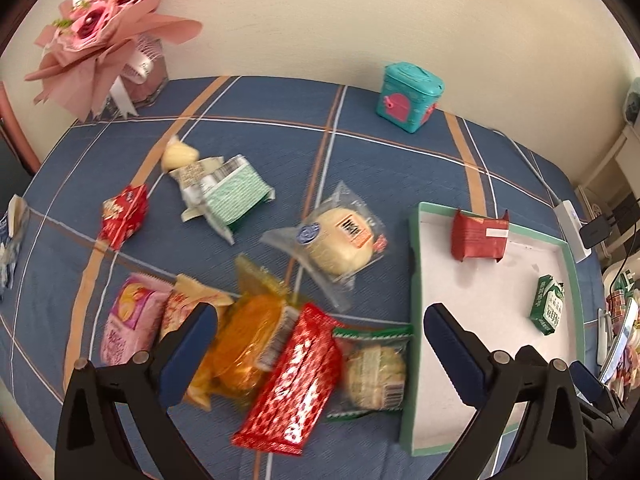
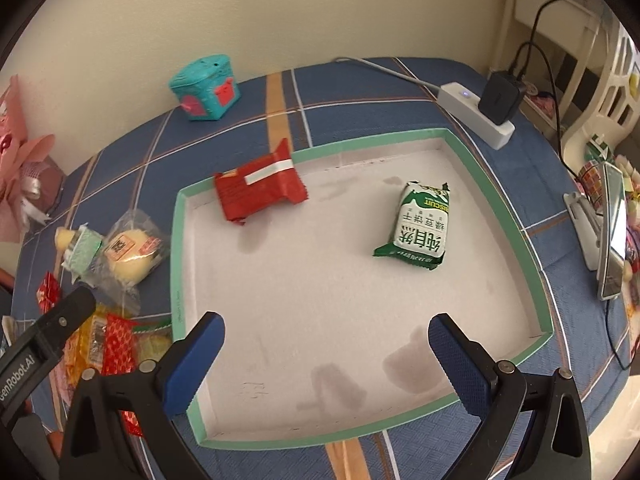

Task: Organize snacks
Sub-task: 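Move both grippers back toward the remaining snack packets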

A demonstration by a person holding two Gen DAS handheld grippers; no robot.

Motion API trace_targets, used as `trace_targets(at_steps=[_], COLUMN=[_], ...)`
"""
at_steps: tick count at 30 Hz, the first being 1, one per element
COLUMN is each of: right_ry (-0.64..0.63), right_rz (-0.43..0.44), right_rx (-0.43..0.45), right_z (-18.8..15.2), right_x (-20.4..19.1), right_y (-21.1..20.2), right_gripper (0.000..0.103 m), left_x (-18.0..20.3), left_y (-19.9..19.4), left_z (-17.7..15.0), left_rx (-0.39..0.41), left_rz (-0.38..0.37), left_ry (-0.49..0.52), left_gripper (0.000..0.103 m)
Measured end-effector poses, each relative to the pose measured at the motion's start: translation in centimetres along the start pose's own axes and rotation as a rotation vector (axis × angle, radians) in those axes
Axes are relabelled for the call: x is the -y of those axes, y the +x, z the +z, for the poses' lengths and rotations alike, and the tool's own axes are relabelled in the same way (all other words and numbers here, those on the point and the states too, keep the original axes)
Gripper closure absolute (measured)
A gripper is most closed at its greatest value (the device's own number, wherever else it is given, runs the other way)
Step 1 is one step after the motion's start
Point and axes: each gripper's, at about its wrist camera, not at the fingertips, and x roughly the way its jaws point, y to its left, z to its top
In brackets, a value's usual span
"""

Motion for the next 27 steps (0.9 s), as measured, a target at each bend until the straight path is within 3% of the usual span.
trace_targets(at_steps=[9,16,27], right_ry=[-0.027,-0.065,-0.171], right_rz=[0.045,0.131,0.223], right_rx=[-0.014,-0.046,-0.110], right_z=[-1.6,-2.9,-4.4], right_x=[-1.4,-3.7,-9.0], right_y=[-0.7,-1.1,-1.2], right_gripper=[0.000,0.000,0.000], left_x=[-2.4,-4.3,-9.1], left_y=[-1.5,-2.2,-4.1], left_z=[-0.7,-1.2,-1.4], left_rx=[0.019,0.000,0.035], left_rz=[-0.002,0.044,0.098], left_ry=[-0.040,-0.016,-0.057], left_gripper=[0.000,0.000,0.000])
